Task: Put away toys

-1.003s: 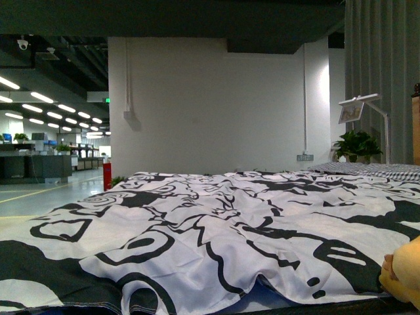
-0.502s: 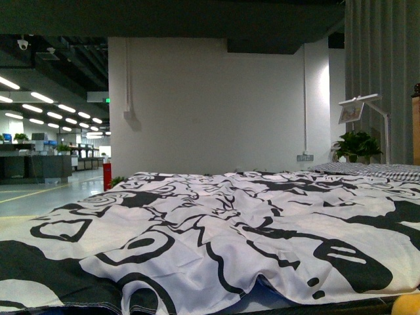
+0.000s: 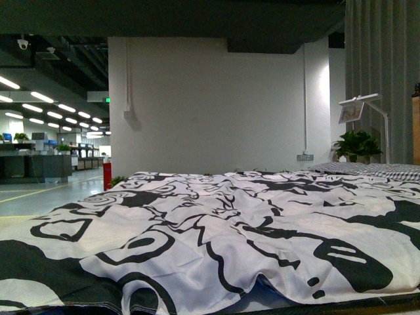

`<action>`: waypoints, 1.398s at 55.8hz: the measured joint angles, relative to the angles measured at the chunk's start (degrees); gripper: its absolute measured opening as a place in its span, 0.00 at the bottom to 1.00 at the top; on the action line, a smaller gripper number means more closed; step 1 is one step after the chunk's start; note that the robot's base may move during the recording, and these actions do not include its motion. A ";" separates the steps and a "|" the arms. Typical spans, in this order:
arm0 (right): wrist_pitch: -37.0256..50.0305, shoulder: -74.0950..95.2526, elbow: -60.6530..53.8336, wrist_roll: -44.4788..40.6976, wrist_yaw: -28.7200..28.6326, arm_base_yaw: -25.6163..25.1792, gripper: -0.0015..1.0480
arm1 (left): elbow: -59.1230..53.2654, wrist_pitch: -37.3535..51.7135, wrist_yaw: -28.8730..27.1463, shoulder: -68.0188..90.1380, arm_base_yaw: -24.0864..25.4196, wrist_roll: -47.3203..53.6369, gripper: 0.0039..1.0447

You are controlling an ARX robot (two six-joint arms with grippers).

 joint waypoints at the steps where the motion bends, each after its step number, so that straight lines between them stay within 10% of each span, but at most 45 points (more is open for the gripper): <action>1: -0.11 -0.17 -0.09 0.00 0.00 0.00 0.07 | 0.00 0.00 0.00 0.00 0.00 -0.02 0.94; 78: -15.28 -18.27 -1.99 0.00 0.00 0.00 0.07 | 0.00 0.00 0.02 0.00 0.00 0.00 0.94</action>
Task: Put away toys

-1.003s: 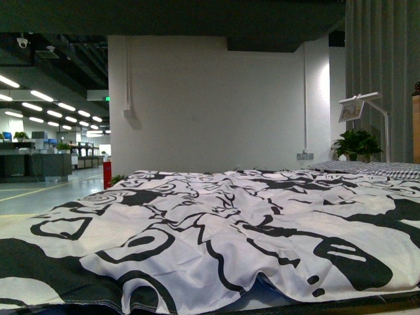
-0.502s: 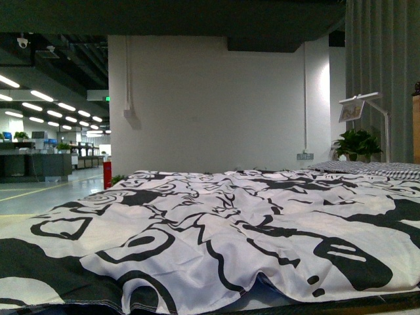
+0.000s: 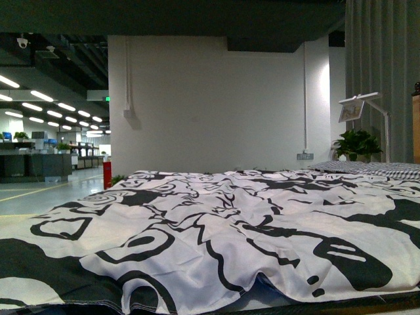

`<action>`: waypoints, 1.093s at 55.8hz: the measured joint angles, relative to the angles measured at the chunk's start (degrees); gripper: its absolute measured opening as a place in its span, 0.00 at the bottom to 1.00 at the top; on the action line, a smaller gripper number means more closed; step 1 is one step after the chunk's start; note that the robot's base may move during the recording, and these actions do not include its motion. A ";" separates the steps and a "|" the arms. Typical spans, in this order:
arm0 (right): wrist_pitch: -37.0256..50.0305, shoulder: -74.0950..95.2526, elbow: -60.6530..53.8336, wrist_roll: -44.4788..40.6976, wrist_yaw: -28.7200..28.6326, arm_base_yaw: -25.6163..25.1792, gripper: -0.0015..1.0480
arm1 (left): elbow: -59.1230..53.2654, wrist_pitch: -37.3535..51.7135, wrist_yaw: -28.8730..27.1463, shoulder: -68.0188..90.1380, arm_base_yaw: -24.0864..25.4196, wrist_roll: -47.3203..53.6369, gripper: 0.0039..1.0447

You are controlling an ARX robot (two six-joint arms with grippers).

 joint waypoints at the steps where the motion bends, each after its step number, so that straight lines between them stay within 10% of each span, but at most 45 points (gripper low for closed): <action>1: 0.00 0.00 0.00 0.00 0.00 0.00 0.07 | 0.00 0.00 0.00 0.00 0.00 -0.02 0.94; 61: -0.02 -0.22 0.00 -0.02 0.02 0.11 0.07 | 0.00 0.00 -0.13 0.00 0.04 -0.02 0.94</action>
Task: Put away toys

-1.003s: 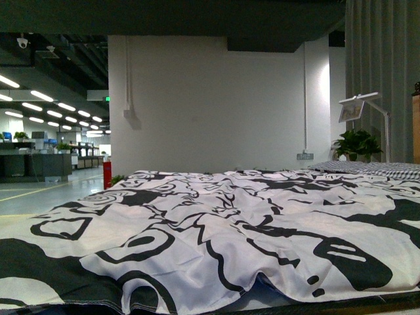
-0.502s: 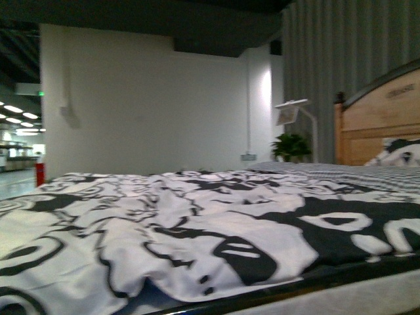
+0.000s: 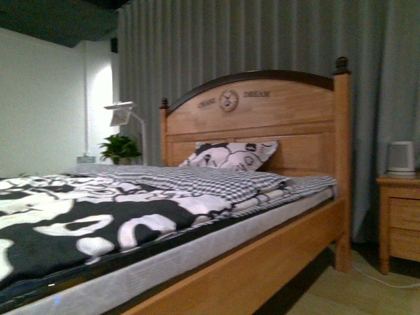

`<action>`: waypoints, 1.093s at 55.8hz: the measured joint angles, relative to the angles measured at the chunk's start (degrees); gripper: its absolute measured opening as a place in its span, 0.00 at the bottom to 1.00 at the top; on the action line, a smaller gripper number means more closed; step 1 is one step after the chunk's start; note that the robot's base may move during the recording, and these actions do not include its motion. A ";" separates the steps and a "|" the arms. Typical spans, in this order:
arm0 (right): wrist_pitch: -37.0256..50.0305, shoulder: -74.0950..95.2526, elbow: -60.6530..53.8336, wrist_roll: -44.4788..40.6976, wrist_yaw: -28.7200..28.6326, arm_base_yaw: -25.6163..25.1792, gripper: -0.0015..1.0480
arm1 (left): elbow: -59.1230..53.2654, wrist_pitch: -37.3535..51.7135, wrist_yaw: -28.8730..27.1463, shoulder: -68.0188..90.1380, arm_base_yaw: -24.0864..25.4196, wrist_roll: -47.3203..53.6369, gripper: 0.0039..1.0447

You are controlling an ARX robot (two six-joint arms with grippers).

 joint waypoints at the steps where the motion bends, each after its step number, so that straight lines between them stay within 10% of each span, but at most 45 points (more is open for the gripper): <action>1: 0.00 -0.02 0.00 0.00 0.02 0.00 0.07 | 0.00 0.00 0.04 0.00 0.00 0.00 0.94; 61: 0.00 -0.04 0.00 0.00 -0.17 -0.09 0.07 | 0.00 0.00 0.17 0.00 0.00 0.02 0.94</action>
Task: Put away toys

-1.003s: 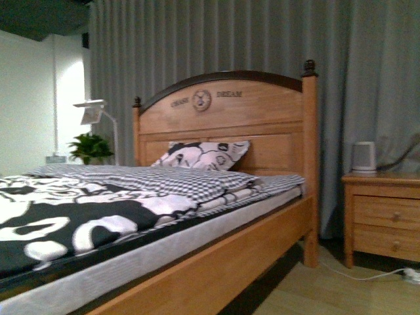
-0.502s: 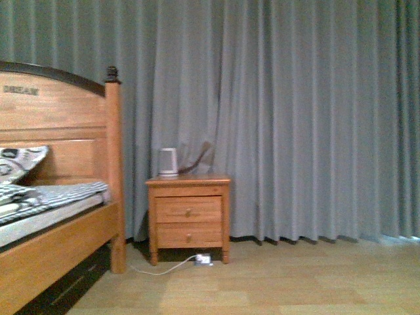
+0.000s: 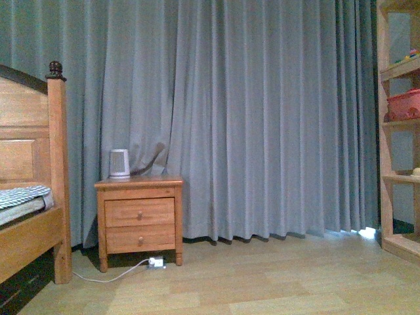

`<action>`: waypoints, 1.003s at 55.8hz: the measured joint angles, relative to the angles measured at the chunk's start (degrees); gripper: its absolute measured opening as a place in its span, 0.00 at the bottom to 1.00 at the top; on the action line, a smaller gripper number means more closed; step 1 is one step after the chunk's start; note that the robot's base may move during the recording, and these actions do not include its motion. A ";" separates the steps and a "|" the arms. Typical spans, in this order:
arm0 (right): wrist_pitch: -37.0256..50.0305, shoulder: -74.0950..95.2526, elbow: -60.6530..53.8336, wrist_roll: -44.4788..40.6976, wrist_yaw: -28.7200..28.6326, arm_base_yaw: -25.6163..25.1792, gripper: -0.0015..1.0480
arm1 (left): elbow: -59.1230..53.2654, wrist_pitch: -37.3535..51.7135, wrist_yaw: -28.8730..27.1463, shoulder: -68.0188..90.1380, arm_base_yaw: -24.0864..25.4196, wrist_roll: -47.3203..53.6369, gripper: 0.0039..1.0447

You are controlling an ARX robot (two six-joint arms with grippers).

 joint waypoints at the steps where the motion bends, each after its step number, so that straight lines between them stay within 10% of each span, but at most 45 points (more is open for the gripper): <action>1: 0.00 0.00 0.00 0.00 0.02 0.00 0.07 | 0.00 0.00 0.00 0.00 0.00 0.00 0.94; 56: 0.00 0.00 0.00 0.00 0.04 0.00 0.07 | 0.00 0.00 0.00 0.00 0.00 0.00 0.94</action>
